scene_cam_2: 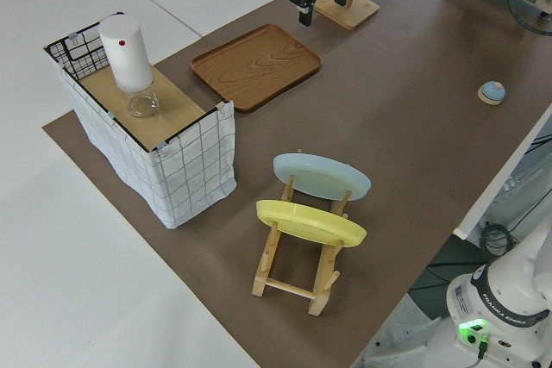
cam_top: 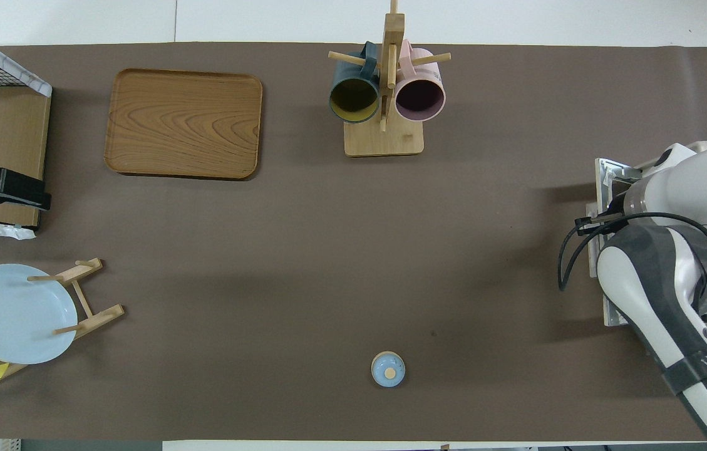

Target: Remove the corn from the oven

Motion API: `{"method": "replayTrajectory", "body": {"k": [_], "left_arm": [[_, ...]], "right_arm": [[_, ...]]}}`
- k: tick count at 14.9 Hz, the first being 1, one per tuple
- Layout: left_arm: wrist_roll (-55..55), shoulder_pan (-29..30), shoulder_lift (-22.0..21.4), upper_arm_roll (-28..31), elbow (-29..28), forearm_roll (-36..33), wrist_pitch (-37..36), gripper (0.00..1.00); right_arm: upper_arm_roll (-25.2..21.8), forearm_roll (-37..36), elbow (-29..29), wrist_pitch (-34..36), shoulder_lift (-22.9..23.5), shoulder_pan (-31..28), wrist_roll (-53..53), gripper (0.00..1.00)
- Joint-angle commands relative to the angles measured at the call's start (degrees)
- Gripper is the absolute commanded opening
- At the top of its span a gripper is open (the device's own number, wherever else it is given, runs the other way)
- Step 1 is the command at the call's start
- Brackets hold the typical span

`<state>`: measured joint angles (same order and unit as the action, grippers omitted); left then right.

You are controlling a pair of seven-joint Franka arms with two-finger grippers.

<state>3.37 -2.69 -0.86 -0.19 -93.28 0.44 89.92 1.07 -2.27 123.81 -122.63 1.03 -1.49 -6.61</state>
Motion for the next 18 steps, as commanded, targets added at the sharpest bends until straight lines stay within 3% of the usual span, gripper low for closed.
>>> {"method": "replayTrajectory", "body": {"k": [1, 7, 18], "left_arm": [[-0.6, -0.1, -0.8, -0.3, -0.5, -1.2, -0.6, 1.0], [-0.6, -0.5, -0.8, -0.3, -0.5, -1.2, -0.6, 1.0], [-0.5, 0.1, -0.8, -0.3, -0.5, -1.2, -0.2, 1.0]], "right_arm": [[-0.6, -1.1, 3.4, -8.1, 1.8, 1.8, 3.5, 0.0], [-0.6, -1.1, 7.1, -12.4, 2.9, 1.9, 4.2, 0.0], [-0.5, -0.2, 5.3, -10.7, 4.4, 2.0, 4.1, 0.0]]}}
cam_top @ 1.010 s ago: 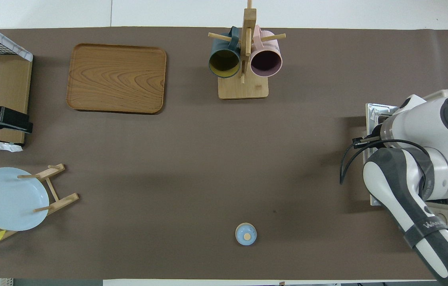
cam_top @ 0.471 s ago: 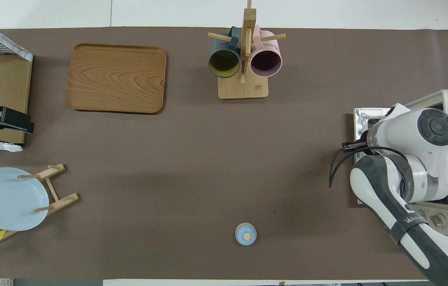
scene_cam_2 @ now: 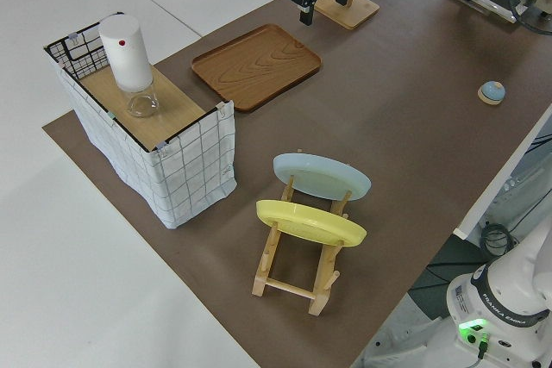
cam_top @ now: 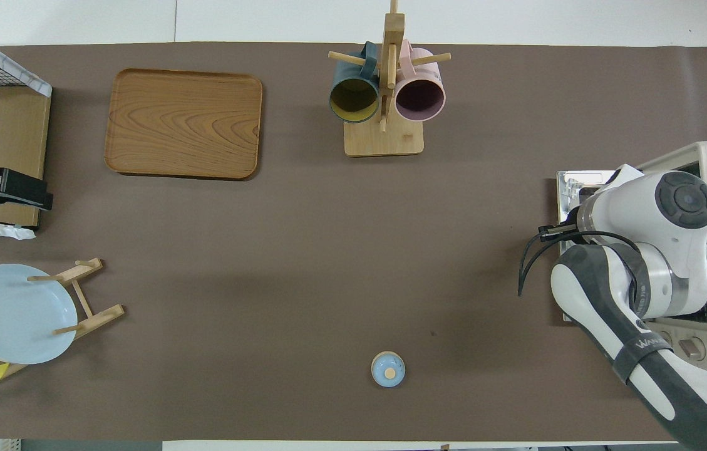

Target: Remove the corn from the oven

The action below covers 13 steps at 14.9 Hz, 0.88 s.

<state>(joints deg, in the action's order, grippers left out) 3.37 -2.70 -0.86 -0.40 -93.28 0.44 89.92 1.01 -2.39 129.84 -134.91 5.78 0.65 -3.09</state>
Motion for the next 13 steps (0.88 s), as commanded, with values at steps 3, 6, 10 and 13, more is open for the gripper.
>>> {"method": "replayTrajectory", "body": {"k": [3, 6, 10, 13], "left_arm": [[-0.6, -0.2, -0.8, 0.0, -0.5, -1.2, -0.3, 1.0], [-0.6, -0.1, -0.8, 0.0, -0.5, -1.2, -0.3, 1.0], [-0.6, -0.1, -0.8, 0.0, -0.5, -1.2, -0.4, 1.0], [-0.6, 0.2, -0.8, 0.0, -0.5, -1.2, 0.1, 1.0]], "right_arm": [[-0.3, -0.1, -6.5, 9.6, -0.8, 1.2, 0.8, 0.0], [-0.2, -0.1, -10.9, 15.5, -0.9, 1.5, 2.3, 0.02], [-0.7, -0.3, -10.9, 18.8, -3.0, -0.6, 2.1, 0.21], [-1.1, -1.5, -10.6, 21.9, -5.7, -4.3, 2.0, 0.31]]}}
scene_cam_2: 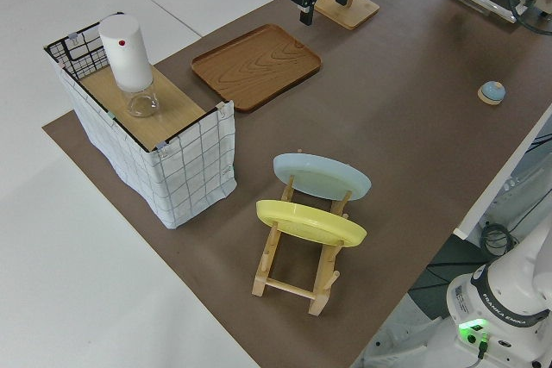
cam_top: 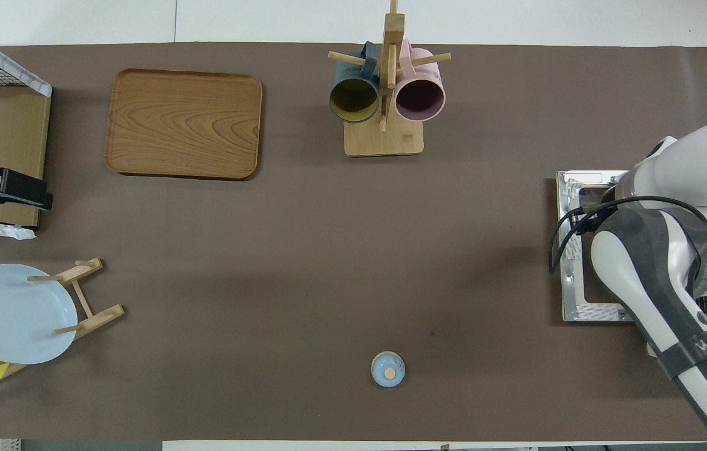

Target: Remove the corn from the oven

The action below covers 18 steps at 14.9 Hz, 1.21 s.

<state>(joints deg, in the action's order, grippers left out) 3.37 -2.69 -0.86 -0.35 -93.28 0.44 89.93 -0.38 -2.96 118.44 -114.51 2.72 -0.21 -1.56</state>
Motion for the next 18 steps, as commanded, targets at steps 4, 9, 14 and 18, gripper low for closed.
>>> {"method": "replayTrajectory", "body": {"k": [4, 9, 14, 18], "left_arm": [[-0.6, 0.1, -0.8, -0.1, -0.6, -1.2, 0.1, 1.0], [-0.5, 0.2, -0.8, 0.0, -0.6, -1.2, 0.4, 1.0], [-0.2, 0.8, -0.8, -0.1, -0.8, -1.2, 1.2, 1.0], [0.1, 0.8, -0.8, -0.1, -1.1, -1.2, 2.0, 1.0]], "right_arm": [[0.4, -0.9, 4.2, -0.1, -3.9, -5.1, 0.5, 0.31], [0.4, -0.8, 10.1, -7.6, -5.2, -6.0, 0.2, 0.3], [0.4, -0.8, 10.2, -7.6, -5.2, -6.3, -0.4, 0.3], [0.4, -0.8, 11.0, -7.7, -5.4, -8.1, -2.7, 0.21]]}}
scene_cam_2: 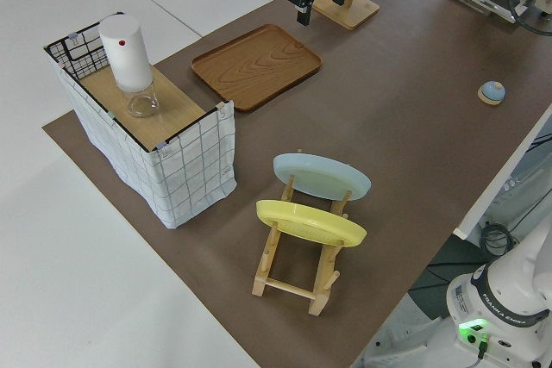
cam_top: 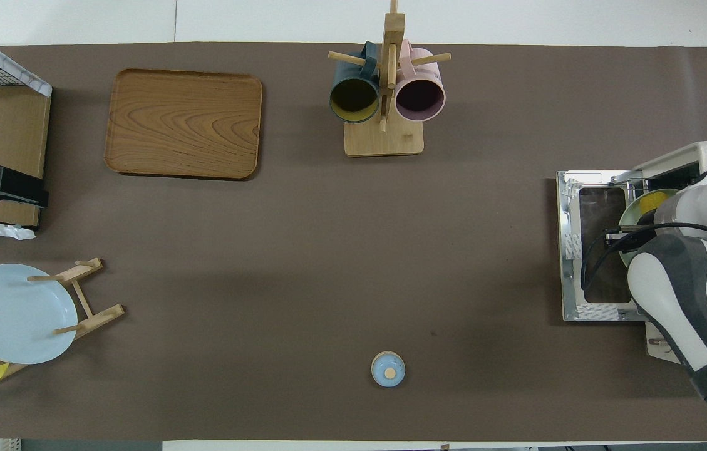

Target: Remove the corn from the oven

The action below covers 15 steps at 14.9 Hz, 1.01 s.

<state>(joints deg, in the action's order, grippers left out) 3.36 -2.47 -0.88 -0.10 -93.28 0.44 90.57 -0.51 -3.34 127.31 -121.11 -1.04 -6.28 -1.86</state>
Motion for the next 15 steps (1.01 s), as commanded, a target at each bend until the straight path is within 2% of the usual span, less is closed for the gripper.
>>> {"method": "replayTrajectory", "body": {"k": [1, 4, 5, 7, 11, 15], "left_arm": [[0.1, 0.6, -0.9, -0.3, -1.2, -1.2, 1.7, 1.0], [0.2, 0.5, -0.9, -0.3, -1.5, -1.2, 2.1, 1.0], [0.2, 0.4, -0.9, -0.3, -1.5, -1.2, 2.2, 1.0], [0.3, 0.2, -1.0, -0.3, -1.6, -1.2, 2.3, 1.0], [0.3, 0.2, -0.9, -0.3, -1.5, -1.2, 2.4, 1.0], [0.5, 0.1, -0.6, -0.3, -1.8, -1.2, 3.1, 1.0]], "right_arm": [[0.4, -0.4, 2.4, -2.0, -1.8, -2.3, -3.5, 0.21], [0.5, -0.4, 3.3, -2.7, -1.9, -2.5, -3.6, 0.21], [0.5, -0.4, 3.4, -2.6, -2.1, -2.5, -3.7, 0.18], [0.5, -0.4, 3.7, -2.7, -2.3, -2.5, -3.8, 0.01], [0.9, -0.5, 3.4, -2.4, -2.2, -1.5, -3.9, 0.0], [0.9, -0.5, -0.9, 1.7, -1.2, 3.5, -3.3, 0.0]]}}
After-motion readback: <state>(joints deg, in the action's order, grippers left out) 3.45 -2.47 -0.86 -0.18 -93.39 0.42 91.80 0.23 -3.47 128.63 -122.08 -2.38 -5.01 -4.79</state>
